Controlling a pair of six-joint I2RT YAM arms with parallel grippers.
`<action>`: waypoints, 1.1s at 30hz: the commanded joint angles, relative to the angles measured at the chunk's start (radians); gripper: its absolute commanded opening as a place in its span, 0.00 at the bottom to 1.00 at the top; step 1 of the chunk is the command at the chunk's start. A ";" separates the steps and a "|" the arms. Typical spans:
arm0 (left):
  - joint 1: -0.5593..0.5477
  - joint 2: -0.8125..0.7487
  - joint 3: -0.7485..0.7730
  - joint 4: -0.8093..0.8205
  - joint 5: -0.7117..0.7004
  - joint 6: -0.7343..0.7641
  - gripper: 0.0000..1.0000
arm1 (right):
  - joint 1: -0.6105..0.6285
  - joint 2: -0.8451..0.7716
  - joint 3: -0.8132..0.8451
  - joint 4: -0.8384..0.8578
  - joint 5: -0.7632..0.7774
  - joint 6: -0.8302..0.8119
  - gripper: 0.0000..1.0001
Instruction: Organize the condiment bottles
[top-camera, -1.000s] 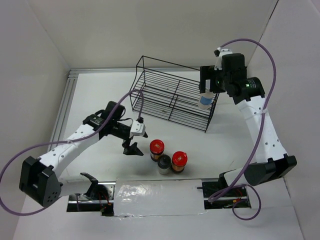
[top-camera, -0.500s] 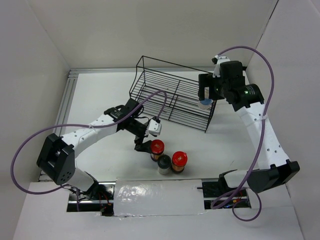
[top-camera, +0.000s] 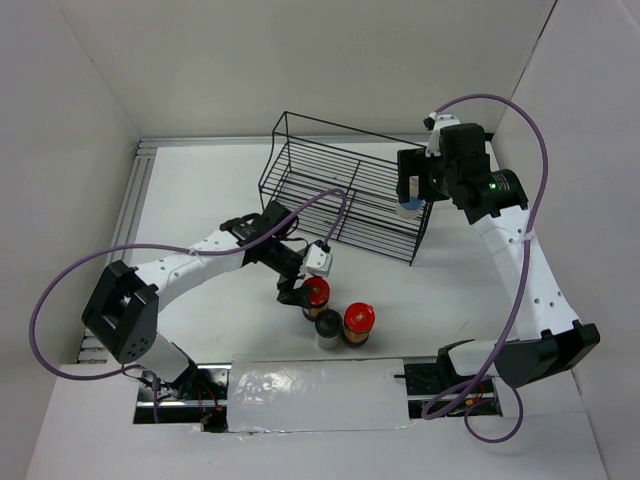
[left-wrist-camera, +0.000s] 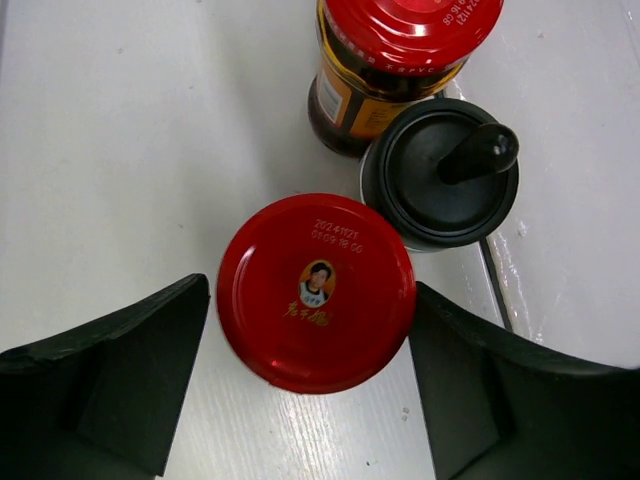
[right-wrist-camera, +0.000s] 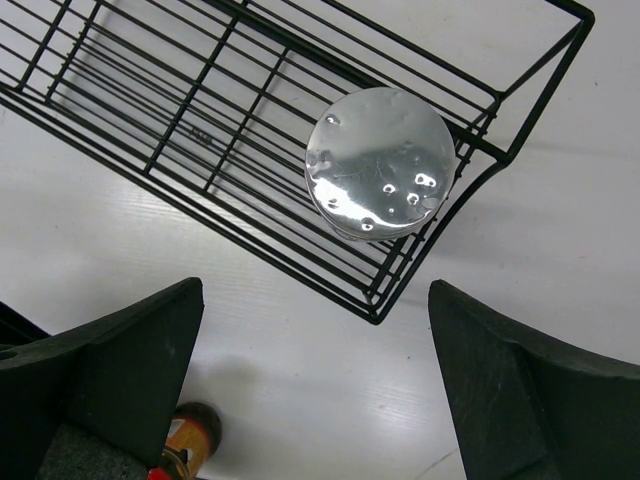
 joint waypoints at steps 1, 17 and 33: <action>-0.008 0.022 0.022 0.034 0.004 0.015 0.89 | -0.008 -0.024 -0.012 0.050 0.005 -0.016 1.00; 0.041 0.018 0.170 -0.049 0.013 -0.168 0.00 | -0.025 -0.032 -0.044 0.067 -0.001 -0.016 1.00; 0.191 0.113 0.826 -0.181 -0.310 -0.579 0.00 | -0.063 -0.085 -0.067 0.161 0.036 0.050 1.00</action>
